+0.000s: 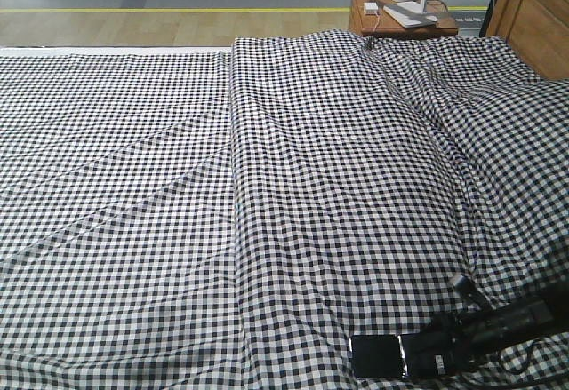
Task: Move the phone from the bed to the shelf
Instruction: 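Close the right gripper on the phone's edge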
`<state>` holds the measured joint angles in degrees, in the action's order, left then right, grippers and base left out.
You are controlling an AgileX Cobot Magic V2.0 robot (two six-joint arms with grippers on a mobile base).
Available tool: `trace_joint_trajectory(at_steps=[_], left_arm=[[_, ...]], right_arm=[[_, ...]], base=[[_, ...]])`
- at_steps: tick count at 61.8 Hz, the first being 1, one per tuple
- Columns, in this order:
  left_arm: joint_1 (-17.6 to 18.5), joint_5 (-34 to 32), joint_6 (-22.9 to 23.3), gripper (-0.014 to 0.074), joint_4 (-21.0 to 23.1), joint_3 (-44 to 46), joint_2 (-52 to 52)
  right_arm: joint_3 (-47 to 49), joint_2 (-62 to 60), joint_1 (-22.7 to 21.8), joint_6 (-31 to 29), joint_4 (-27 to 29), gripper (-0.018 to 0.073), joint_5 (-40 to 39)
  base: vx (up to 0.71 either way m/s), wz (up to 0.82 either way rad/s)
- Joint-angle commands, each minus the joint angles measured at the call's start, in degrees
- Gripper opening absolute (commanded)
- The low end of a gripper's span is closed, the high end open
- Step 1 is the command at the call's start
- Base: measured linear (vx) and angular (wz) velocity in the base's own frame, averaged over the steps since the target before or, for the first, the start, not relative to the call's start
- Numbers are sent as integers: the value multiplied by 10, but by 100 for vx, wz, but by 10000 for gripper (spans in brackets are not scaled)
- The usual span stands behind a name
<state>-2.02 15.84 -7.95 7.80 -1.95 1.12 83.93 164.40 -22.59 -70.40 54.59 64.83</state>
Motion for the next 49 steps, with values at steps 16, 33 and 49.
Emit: trace_joint_trajectory(at_steps=[16,33,49], left_arm=[[1,-42,2,1,6,-1,3],[1,-42,2,1,6,-1,3],[1,-42,2,1,6,-1,3]], right_arm=[[3,-27,19,-12,17,486,36],[3,-27,20,-19,17,139,41],[3,-28,20,-32,17,-11,81]], base=[[0,0],[0,0],[0,0]])
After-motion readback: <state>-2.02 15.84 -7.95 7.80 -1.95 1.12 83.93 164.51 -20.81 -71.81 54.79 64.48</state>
